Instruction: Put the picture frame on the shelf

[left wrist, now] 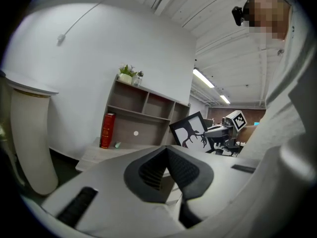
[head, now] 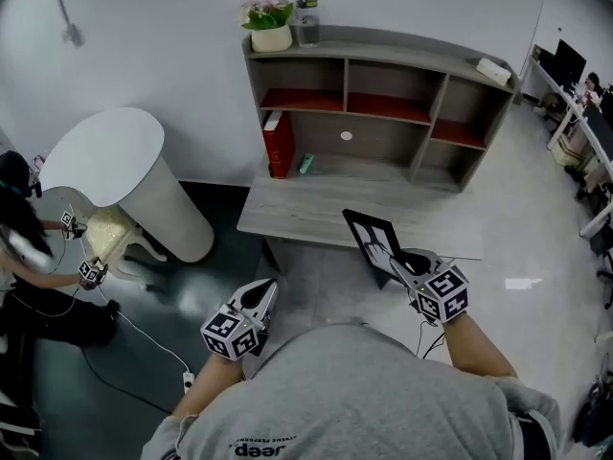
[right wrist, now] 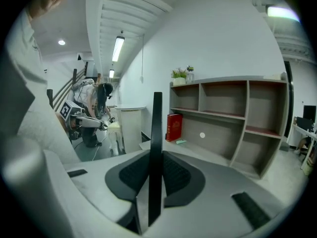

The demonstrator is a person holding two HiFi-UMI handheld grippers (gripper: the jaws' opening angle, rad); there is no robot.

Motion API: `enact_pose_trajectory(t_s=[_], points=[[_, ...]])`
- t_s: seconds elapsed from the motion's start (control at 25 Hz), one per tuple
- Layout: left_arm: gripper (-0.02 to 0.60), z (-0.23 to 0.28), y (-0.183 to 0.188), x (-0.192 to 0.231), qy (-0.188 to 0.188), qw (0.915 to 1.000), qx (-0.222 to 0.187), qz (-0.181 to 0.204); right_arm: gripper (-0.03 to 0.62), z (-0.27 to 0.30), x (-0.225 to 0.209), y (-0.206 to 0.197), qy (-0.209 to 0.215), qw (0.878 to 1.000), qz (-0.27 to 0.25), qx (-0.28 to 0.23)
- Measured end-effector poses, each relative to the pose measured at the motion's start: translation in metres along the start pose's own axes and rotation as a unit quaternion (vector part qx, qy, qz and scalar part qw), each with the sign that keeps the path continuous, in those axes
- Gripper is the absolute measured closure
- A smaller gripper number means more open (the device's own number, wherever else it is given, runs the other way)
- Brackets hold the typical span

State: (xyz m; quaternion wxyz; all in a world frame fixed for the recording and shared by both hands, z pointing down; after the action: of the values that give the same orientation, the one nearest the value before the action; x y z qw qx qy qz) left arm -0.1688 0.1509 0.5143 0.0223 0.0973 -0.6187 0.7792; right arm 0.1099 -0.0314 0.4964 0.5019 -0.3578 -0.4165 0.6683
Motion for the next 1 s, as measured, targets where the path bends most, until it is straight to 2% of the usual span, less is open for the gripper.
enact_pose_trajectory(t_s=[0.28,0.48,0.72,1.0], points=[[0.571,0.106,0.030,-0.034,0.014,0.9998,-0.011,-0.008,0.507,-0.015,-0.112,0.012,0.026,1.000,-0.003,-0.017],[0.570,0.168,0.046,-0.048,0.020,0.9996,-0.013,-0.016,0.507,-0.018,-0.171,0.020,0.047,0.998,0.003,-0.039],[0.571,0.213,0.056,-0.054,0.011,0.9999,0.004,-0.010,0.507,-0.013,-0.214,0.034,0.061,0.995,0.026,-0.073],[0.571,0.259,0.064,-0.030,-0.020,0.9996,0.008,-0.015,0.507,0.005,-0.244,0.053,0.054,0.991,0.061,-0.102]])
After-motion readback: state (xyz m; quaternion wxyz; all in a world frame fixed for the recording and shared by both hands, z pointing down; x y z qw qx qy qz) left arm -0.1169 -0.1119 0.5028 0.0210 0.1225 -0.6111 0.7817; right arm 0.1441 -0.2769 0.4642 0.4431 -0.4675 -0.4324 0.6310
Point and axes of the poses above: the fingertips, and each gripper's own axes: z forward along the fingers, x to its left, y out of its top, the point moved 5 cm from there along -z, backward along the fingers, and after that the axes turned 10 degrees about y, right-handed, at the moved point
